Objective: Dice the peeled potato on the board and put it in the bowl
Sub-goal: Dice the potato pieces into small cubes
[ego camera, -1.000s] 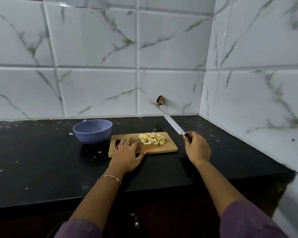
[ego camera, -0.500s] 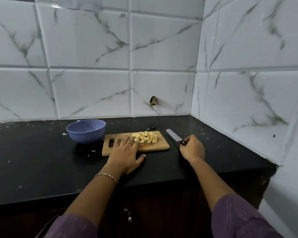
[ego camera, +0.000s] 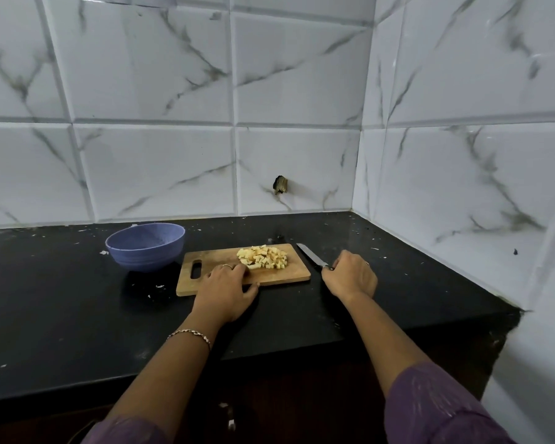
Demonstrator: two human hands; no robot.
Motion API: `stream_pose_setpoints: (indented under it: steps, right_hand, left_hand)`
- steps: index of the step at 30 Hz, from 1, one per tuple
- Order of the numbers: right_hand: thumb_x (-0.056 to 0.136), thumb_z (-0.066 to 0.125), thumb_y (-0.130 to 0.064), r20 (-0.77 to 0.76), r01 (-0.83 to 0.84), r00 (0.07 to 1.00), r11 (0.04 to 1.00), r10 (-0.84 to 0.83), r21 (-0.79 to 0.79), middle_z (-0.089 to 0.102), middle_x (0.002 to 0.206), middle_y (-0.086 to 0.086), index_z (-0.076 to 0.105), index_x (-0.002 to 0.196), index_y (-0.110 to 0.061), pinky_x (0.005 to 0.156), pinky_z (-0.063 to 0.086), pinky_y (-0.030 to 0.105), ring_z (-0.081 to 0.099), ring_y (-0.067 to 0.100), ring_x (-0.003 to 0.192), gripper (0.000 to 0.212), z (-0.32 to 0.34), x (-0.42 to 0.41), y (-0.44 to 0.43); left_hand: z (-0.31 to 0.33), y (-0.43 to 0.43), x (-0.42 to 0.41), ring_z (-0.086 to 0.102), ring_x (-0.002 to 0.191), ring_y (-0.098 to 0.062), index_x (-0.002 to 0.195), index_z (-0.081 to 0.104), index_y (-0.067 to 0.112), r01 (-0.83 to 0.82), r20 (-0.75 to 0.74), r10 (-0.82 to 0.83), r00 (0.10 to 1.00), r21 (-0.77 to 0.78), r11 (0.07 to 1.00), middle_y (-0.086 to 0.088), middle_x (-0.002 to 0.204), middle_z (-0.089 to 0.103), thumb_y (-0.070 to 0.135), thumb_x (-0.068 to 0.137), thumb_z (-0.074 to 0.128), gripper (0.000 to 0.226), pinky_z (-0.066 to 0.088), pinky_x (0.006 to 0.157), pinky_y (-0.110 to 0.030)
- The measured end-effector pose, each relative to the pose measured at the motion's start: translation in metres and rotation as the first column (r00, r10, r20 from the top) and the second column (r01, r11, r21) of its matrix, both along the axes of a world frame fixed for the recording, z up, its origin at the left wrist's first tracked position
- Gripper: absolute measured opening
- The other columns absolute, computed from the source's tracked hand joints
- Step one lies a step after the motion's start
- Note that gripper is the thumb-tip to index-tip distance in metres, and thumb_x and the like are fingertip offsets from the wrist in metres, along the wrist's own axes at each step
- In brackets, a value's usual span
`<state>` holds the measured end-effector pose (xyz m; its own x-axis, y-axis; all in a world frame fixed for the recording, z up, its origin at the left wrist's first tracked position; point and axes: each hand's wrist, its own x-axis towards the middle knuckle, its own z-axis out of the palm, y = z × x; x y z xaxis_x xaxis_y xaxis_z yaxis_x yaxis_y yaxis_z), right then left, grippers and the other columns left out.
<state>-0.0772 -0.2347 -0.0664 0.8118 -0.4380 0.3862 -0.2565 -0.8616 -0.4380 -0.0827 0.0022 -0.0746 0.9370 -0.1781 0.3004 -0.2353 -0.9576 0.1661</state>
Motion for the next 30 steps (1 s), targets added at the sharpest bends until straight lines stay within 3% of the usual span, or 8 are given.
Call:
stream_pose_setpoints:
  steps: [6,11,16,19,24,28,30]
  right_hand:
    - [0.087,0.063,-0.041,0.031,-0.028,0.999,0.996,0.03,-0.083,0.062,0.111,0.002,0.058,0.11,-0.018,0.084,0.048,0.037,0.06,0.025,0.106,0.033,-0.001,-0.003,0.004]
    - [0.088,0.064,-0.035,0.018,-0.061,0.998,0.987,0.065,-0.152,0.06,0.112,0.002,0.055,0.111,-0.019,0.083,0.047,0.036,0.06,0.023,0.105,0.03,-0.002,-0.006,0.006]
    - [0.091,0.061,-0.037,0.035,-0.062,0.997,0.969,0.073,-0.239,0.058,0.115,0.004,0.056,0.112,-0.018,0.083,0.046,0.036,0.058,0.023,0.105,0.028,-0.001,-0.008,0.011]
    - [0.09,0.062,-0.041,0.146,-0.078,0.985,0.989,0.096,-0.127,0.05,0.125,0.004,0.06,0.116,-0.02,0.093,0.043,0.039,0.05,0.024,0.117,0.033,0.001,-0.006,0.018]
    - [0.091,0.063,-0.035,0.149,-0.328,0.94,0.936,0.308,0.131,0.048,0.131,0.005,0.059,0.125,-0.021,0.101,0.039,0.036,0.049,0.023,0.121,0.037,0.01,0.009,0.049]
    - [0.094,0.059,-0.033,0.161,-0.438,0.893,0.894,0.42,0.096,0.049,0.133,0.004,0.056,0.129,-0.022,0.103,0.039,0.035,0.049,0.021,0.122,0.037,0.017,0.036,0.075]
    - [0.099,0.052,-0.031,0.211,-0.514,0.853,0.838,0.478,0.183,0.051,0.13,0.003,0.06,0.125,-0.024,0.102,0.04,0.032,0.051,0.017,0.118,0.028,0.015,0.054,0.081]
  left_hand:
    - [-0.002,0.001,0.001,0.034,0.139,-0.023,0.135,0.049,0.027,-0.042,-0.016,0.042,0.999,-0.006,0.999,-0.002,0.149,0.043,0.056,0.096,0.043,0.049,0.025,0.116,-0.051]
    - [-0.004,0.003,0.002,0.017,0.148,-0.026,0.145,0.039,0.022,-0.126,-0.077,0.123,0.989,-0.029,0.992,-0.007,0.158,0.029,0.066,0.094,0.035,0.068,0.015,0.118,-0.057]
    - [-0.002,0.001,0.002,0.023,0.146,-0.027,0.144,0.041,0.021,-0.118,-0.094,0.117,0.989,-0.006,0.993,-0.008,0.157,0.033,0.067,0.094,0.034,0.069,0.015,0.118,-0.057]
    - [-0.001,0.001,0.003,0.029,0.142,-0.031,0.142,0.041,0.021,-0.118,-0.102,0.123,0.987,0.052,0.992,-0.01,0.153,0.037,0.067,0.094,0.031,0.067,0.022,0.115,-0.056]
    - [0.011,-0.002,0.012,0.033,0.138,-0.035,0.142,0.04,0.017,-0.101,-0.133,0.126,0.983,0.175,0.979,-0.015,0.148,0.042,0.072,0.093,0.025,0.075,0.03,0.109,-0.055]
    - [0.018,0.0,0.028,0.048,0.125,-0.032,0.125,0.052,0.016,-0.144,0.046,0.139,0.989,0.118,0.982,-0.013,0.131,0.057,0.066,0.096,0.028,0.063,0.04,0.099,-0.047]
    - [0.018,0.005,0.042,0.052,0.12,-0.03,0.122,0.054,0.016,-0.142,0.08,0.137,0.987,0.055,0.988,-0.011,0.125,0.059,0.053,0.098,0.038,0.047,0.042,0.094,-0.044]
